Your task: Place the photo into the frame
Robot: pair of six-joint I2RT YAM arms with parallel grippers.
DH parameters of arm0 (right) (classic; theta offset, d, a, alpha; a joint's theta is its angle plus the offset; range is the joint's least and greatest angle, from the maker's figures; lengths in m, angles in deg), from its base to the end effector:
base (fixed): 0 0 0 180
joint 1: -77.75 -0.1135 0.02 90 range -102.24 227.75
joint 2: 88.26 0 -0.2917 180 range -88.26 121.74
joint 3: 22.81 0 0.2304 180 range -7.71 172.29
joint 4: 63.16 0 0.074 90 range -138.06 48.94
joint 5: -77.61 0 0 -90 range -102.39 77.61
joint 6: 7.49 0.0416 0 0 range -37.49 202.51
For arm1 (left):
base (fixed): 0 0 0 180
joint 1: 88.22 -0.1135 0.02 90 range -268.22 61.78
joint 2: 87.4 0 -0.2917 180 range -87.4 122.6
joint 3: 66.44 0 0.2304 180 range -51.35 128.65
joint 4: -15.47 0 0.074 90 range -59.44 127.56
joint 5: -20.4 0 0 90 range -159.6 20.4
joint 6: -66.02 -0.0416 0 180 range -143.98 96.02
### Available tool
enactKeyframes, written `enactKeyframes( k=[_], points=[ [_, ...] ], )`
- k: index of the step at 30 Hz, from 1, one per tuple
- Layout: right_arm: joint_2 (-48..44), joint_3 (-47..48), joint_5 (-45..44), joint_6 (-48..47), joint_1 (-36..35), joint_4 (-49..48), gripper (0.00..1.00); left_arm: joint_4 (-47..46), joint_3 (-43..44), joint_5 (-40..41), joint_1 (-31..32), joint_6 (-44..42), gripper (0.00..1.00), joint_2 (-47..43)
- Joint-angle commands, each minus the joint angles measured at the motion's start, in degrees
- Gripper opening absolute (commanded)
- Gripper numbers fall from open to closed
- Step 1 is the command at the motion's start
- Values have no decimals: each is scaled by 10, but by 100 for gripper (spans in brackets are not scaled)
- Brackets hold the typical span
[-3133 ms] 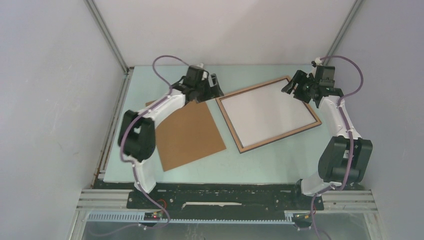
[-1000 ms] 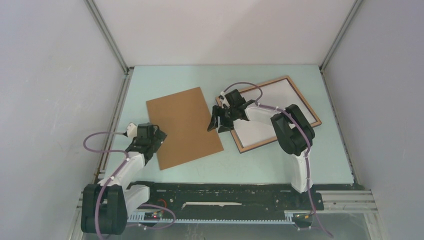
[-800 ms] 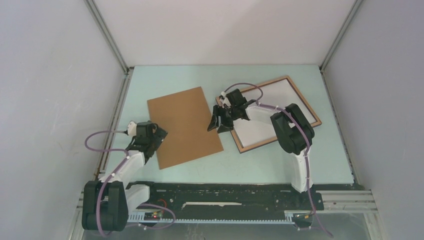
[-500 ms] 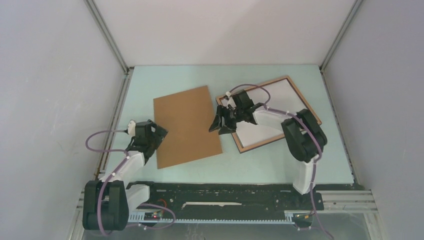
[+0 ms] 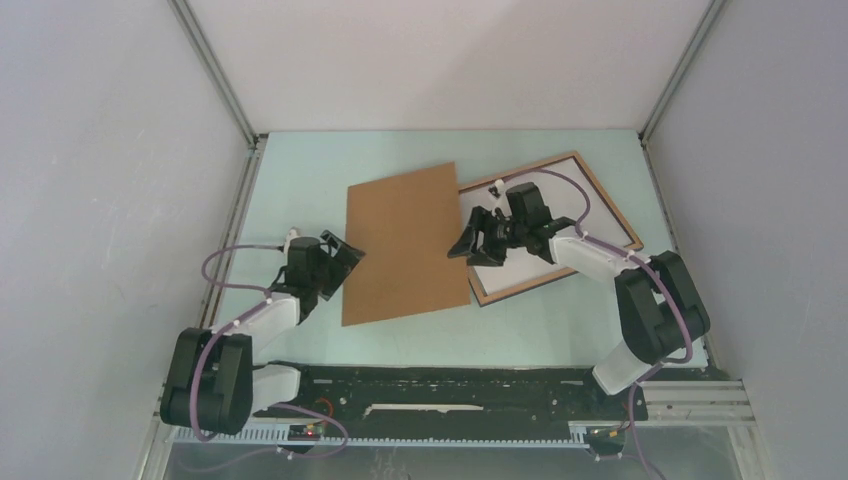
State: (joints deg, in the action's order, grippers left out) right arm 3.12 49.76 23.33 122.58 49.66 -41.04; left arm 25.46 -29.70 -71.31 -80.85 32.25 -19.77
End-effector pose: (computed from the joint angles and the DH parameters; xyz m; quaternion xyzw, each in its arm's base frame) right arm 0.2766 0.1752 0.2602 -0.0363 0.8744 0.4526 0.1710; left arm 0.1923 -0.0261 0.1893 -0.3705 0.8306 -0.2305 0.3461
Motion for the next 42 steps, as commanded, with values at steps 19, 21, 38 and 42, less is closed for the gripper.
enactKeyframes(
  k=[19, 21, 38, 42],
  points=[
    [91, -40, 88, -68, 116, -32, 72, -19, -15, -136, 65, 55, 100, 98],
    [106, -38, 101, -64, 127, -47, 71, -23, -17, -138, 64, 53, 100, 104],
    [62, -18, 101, -38, 131, -27, 21, -43, -24, -175, 63, -5, 100, 61],
    [20, -18, 80, -54, 129, 15, 3, -64, -44, -210, 63, -7, 100, 5]
  ],
)
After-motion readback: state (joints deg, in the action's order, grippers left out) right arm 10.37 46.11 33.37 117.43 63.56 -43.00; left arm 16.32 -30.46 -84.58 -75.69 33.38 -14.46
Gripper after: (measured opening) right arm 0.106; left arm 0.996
